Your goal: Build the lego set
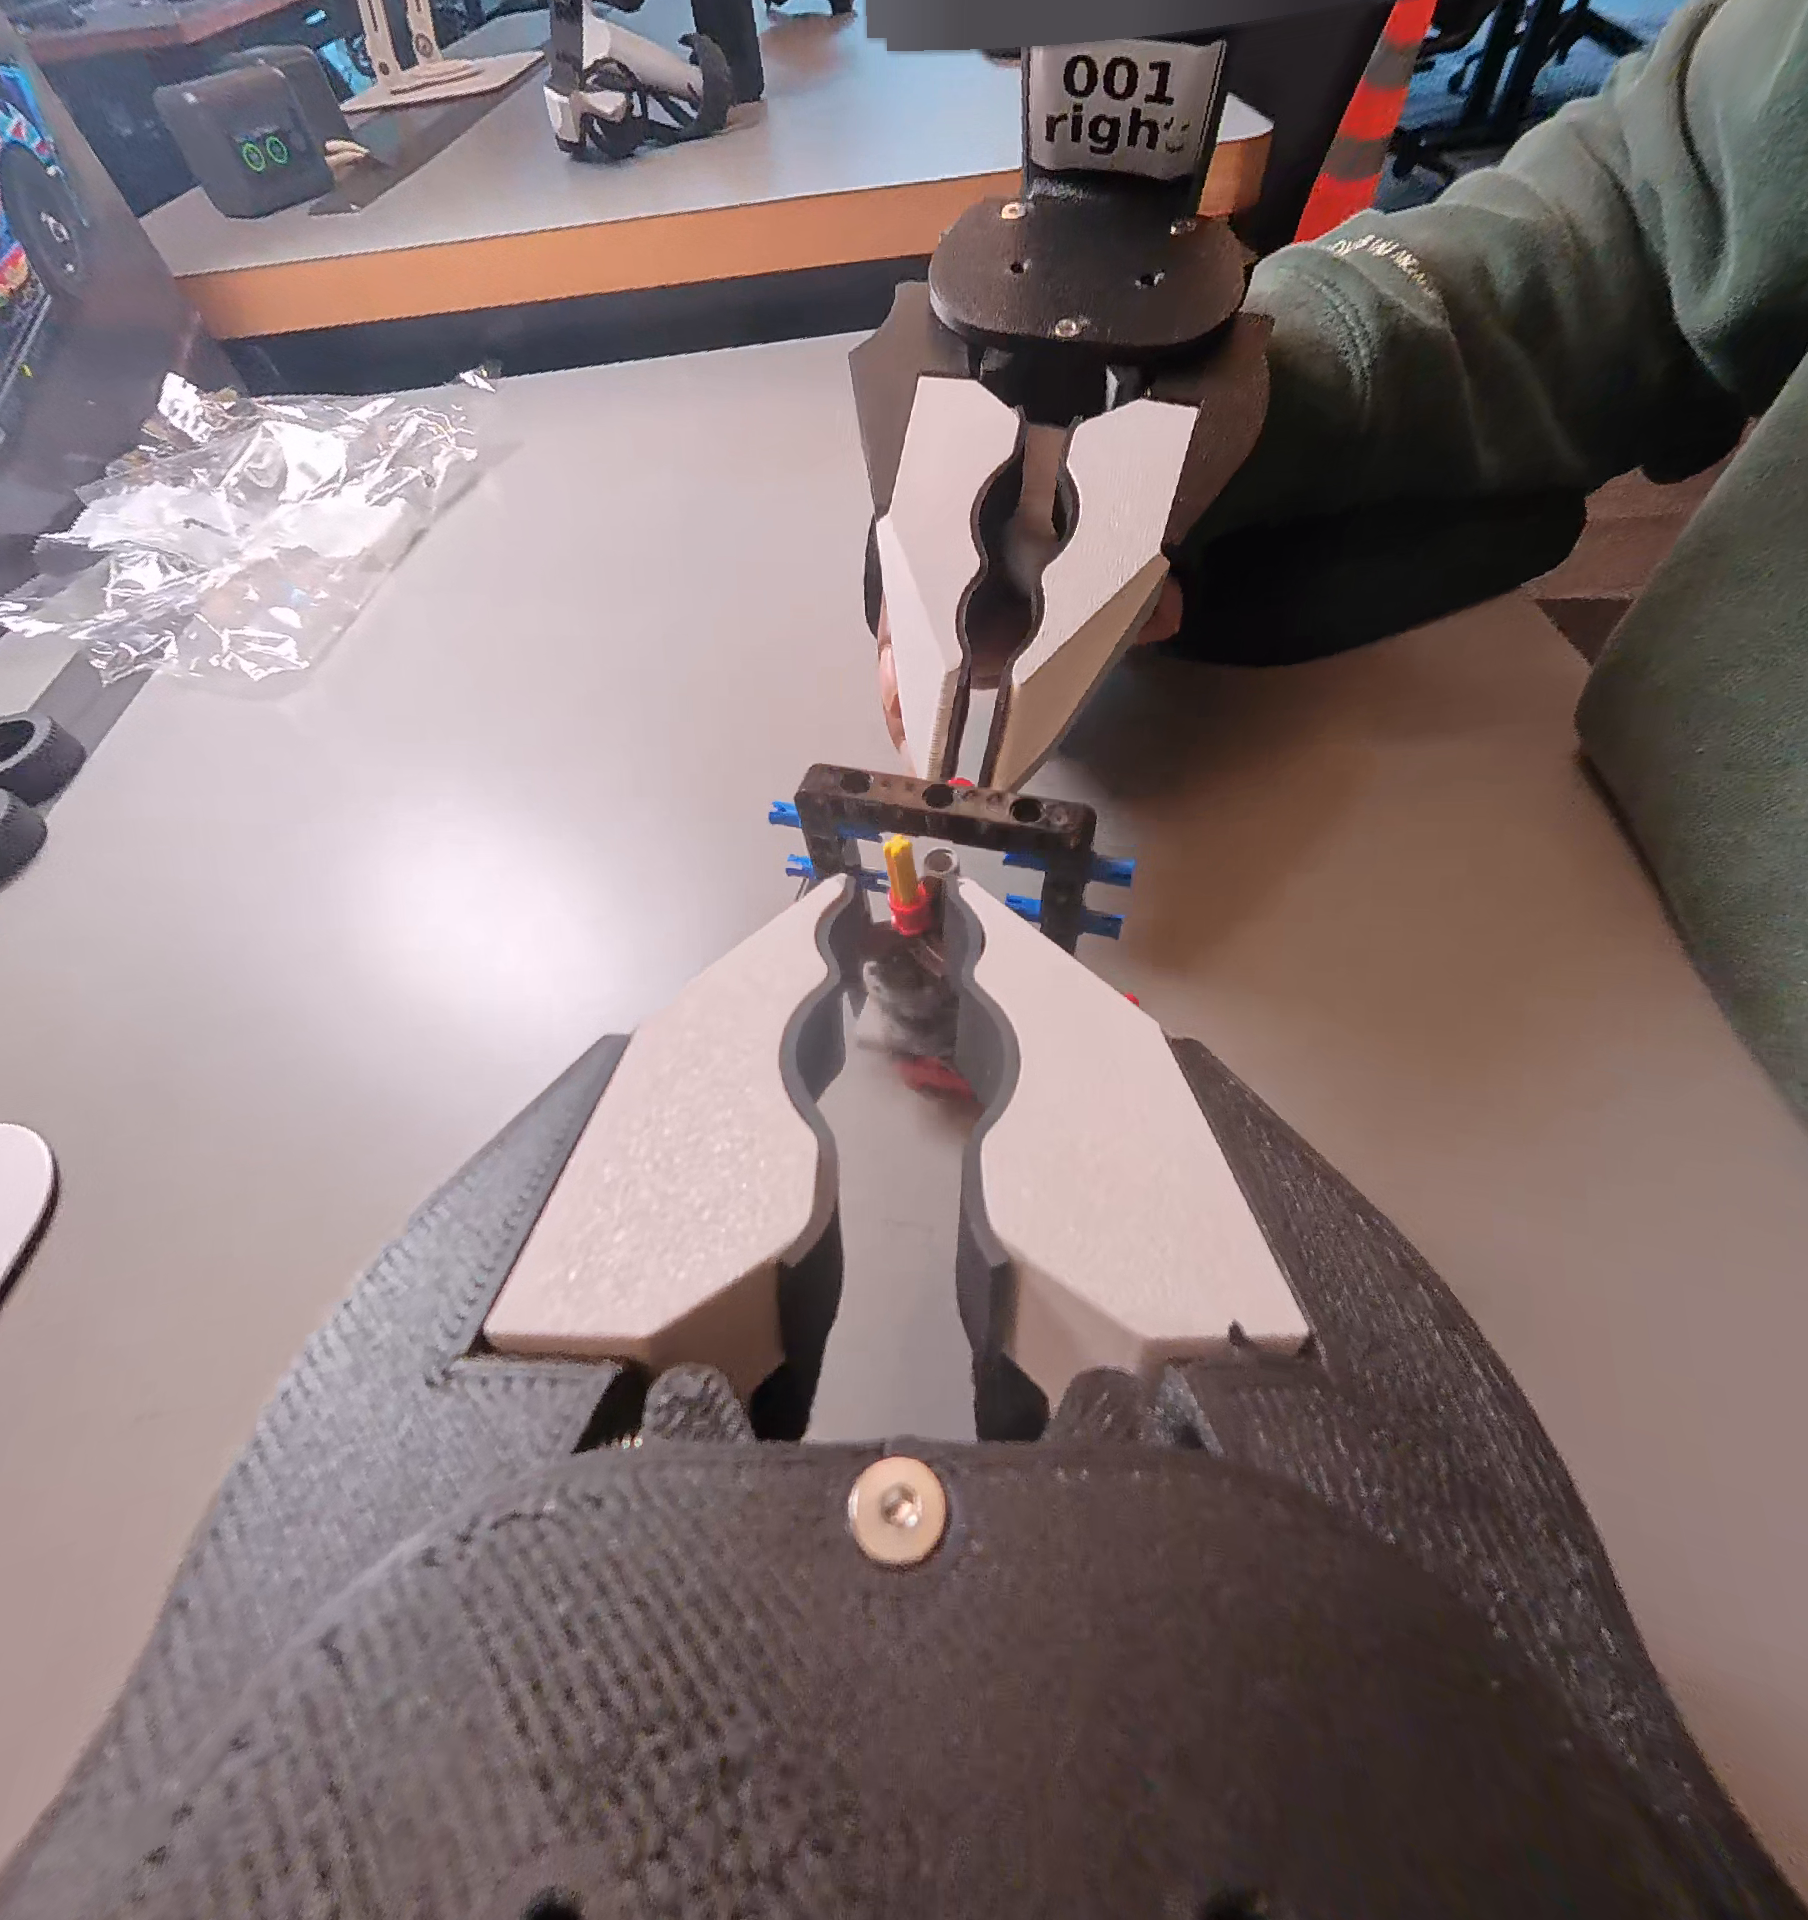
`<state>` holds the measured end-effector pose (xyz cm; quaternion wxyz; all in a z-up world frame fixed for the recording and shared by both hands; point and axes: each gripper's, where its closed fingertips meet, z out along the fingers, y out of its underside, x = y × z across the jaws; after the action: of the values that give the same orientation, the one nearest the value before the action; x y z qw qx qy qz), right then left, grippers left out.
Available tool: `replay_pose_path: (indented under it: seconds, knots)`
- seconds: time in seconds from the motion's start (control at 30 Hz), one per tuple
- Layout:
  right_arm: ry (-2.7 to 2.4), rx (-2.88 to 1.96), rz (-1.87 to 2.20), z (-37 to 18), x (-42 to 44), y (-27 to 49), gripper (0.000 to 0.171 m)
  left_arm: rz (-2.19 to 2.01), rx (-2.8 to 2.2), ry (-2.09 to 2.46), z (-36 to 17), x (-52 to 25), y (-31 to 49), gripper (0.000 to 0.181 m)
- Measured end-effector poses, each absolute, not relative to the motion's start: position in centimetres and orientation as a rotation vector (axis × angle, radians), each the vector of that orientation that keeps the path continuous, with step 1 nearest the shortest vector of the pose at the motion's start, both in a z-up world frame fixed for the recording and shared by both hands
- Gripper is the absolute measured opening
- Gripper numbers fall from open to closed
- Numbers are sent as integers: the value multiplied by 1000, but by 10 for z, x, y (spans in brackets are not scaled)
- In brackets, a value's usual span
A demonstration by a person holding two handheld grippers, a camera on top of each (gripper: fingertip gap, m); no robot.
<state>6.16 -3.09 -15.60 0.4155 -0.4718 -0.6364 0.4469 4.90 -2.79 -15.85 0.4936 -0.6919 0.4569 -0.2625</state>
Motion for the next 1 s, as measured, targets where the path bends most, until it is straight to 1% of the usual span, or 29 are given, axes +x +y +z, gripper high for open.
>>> replay_pose_path:
  seconds: [0.2,0.5,0.7,0.83,1.0]
  knots:
    - [-1584,-1195,1106,-155,63,-27,4,-531,-1714,1097,-158,51,-25,13]
    - [-1570,-1193,1113,-152,64,-27,4,-553,-1682,1101,-151,47,-27,23]
    - [-1578,-1203,1110,-155,64,-27,4,-609,-1702,1142,-161,42,-30,33]
    - [-1592,-1210,1107,-158,64,-28,4,-617,-1696,1160,-165,42,-31,31]
    - [-1592,-1211,1114,-158,64,-28,4,-637,-1682,1160,-164,41,-31,24]
